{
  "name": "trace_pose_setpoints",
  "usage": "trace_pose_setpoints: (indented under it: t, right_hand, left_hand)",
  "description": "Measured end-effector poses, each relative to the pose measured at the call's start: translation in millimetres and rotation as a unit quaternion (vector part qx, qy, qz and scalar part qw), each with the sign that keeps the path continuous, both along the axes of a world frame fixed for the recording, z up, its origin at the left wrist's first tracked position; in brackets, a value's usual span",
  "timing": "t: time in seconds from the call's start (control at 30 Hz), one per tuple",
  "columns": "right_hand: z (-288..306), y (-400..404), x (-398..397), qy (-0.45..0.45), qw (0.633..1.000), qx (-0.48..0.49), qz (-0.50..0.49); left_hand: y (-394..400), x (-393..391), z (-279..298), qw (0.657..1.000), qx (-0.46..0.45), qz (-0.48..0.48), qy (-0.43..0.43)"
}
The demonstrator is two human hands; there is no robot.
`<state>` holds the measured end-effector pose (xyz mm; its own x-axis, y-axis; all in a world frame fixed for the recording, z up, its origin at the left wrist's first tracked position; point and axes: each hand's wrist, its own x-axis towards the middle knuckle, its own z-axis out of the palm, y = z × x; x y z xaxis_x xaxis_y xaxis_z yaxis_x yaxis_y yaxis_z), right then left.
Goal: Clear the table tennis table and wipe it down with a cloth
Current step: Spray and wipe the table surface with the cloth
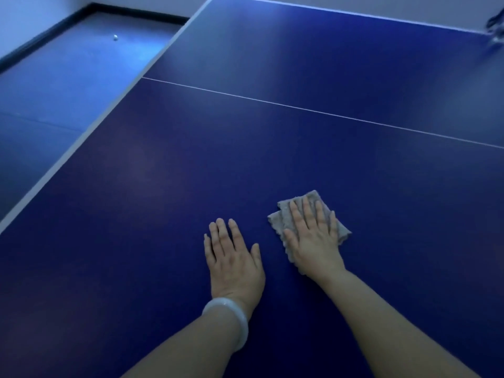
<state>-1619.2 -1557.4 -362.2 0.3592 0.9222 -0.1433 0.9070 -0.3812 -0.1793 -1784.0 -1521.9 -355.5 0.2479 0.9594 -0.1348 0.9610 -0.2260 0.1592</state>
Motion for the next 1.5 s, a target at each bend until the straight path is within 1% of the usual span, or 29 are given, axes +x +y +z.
trace_pose_setpoints:
  t: [0.1,0.2,0.27,0.33,0.4,0.43,0.53,0.6,0.63,0.7,0.73,0.8,0.83,0.87,0.9,0.93,1.0,1.07,1.1,1.13,1.17,1.23,1.27,1.3,1.33,1.37,1.4,1.47,1.5]
  right_hand:
    - [3,2,6,0.036,0.999,-0.032,-0.005]
    - [4,5,5,0.033,0.998,-0.051,-0.012]
    - [8,7,2,0.044,0.997,-0.062,-0.032]
    - [12,13,-6,0.053,0.994,-0.072,-0.069]
    - [16,18,-23,0.056,0.991,-0.068,-0.105]
    - [15,19,-36,0.055,0.991,-0.061,-0.105]
    - [8,0,-66,0.016,0.999,-0.039,-0.032]
    - [8,-27,-59,-0.011,0.999,-0.052,-0.004]
    - [9,-42,-50,-0.024,0.998,-0.055,-0.024]
    - [11,-79,-31,-0.030,0.989,-0.063,-0.128]
    - [13,-98,-27,-0.022,0.978,-0.066,-0.199]
    - [12,-120,-36,-0.008,0.942,-0.068,-0.328]
    - [11,-121,-50,-0.005,0.928,-0.065,-0.367]
    - [9,-116,-69,-0.005,0.923,-0.057,-0.380]
    - [7,-109,-90,-0.009,0.932,-0.045,-0.361]
    - [5,-102,-112,-0.017,0.949,-0.028,-0.312]
    - [2,-98,-144,-0.033,0.984,0.008,-0.175]
    - [1,-114,-140,-0.052,0.996,0.010,-0.070]
    - [2,-128,-124,-0.071,0.996,-0.002,-0.055]
    - [1,-146,-105,-0.088,0.993,-0.016,-0.076]
    - [1,-166,-85,-0.094,0.987,-0.031,-0.129]
    - [4,-202,-52,-0.058,0.955,-0.055,-0.284]
    - [6,-214,-47,-0.027,0.934,-0.056,-0.351]
    - [9,-218,-52,-0.005,0.916,-0.053,-0.398]
    - [9,-215,-65,0.000,0.908,-0.049,-0.416]
    - [8,-206,-84,-0.010,0.915,-0.043,-0.401]
    - [7,-195,-107,-0.028,0.934,-0.033,-0.355]
    - [5,-175,-152,-0.046,0.976,-0.013,-0.214]
    - [4,-173,-165,-0.049,0.989,-0.002,-0.142]
  left_hand:
    - [5,-12,6,0.997,-0.037,-0.046,-0.048]
    - [10,-50,12,0.981,-0.070,-0.145,-0.109]
    - [0,-86,11,0.975,-0.042,-0.197,-0.093]
    - [-18,-116,8,0.975,-0.020,-0.217,-0.052]
    - [-32,-131,5,0.970,-0.018,-0.241,-0.013]
    - [-35,-134,4,0.968,-0.017,-0.249,-0.002]
    - [-34,-134,-1,0.967,0.022,-0.252,-0.007]
    - [-35,-134,-5,0.966,0.032,-0.257,-0.007]
    - [-35,-134,-6,0.966,0.032,-0.258,-0.008]
    - [-36,-134,-5,0.966,0.028,-0.256,-0.008]
    - [-36,-134,-5,0.967,0.028,-0.255,-0.007]
    - [-36,-133,-4,0.967,0.028,-0.252,-0.006]
    - [-36,-133,-4,0.968,0.028,-0.250,-0.005]
    - [-36,-132,-3,0.968,0.028,-0.250,-0.002]
    - [-37,-133,-2,0.967,0.030,-0.251,0.001]
    - [-37,-133,-1,0.967,0.031,-0.254,0.006]
    - [-37,-134,0,0.965,0.032,-0.259,0.010]
    - [-35,-134,0,0.965,0.031,-0.259,0.005]
    - [-35,-134,-1,0.966,0.032,-0.257,0.002]
    - [-36,-134,-1,0.966,0.033,-0.256,0.001]
    - [-36,-134,-2,0.966,0.032,-0.256,0.001]
    - [-37,-133,-2,0.967,0.026,-0.254,-0.005]
    - [-37,-133,-2,0.968,0.025,-0.251,-0.005]
    - [-37,-132,-3,0.968,0.025,-0.250,-0.002]
    - [-37,-132,-3,0.968,0.026,-0.249,0.001]
    - [-37,-132,-3,0.968,0.027,-0.250,0.001]
    - [-37,-132,-2,0.968,0.027,-0.251,0.001]
    - [-36,-133,-2,0.967,0.029,-0.253,0.004]
    - [-36,-134,-3,0.967,0.030,-0.254,0.004]
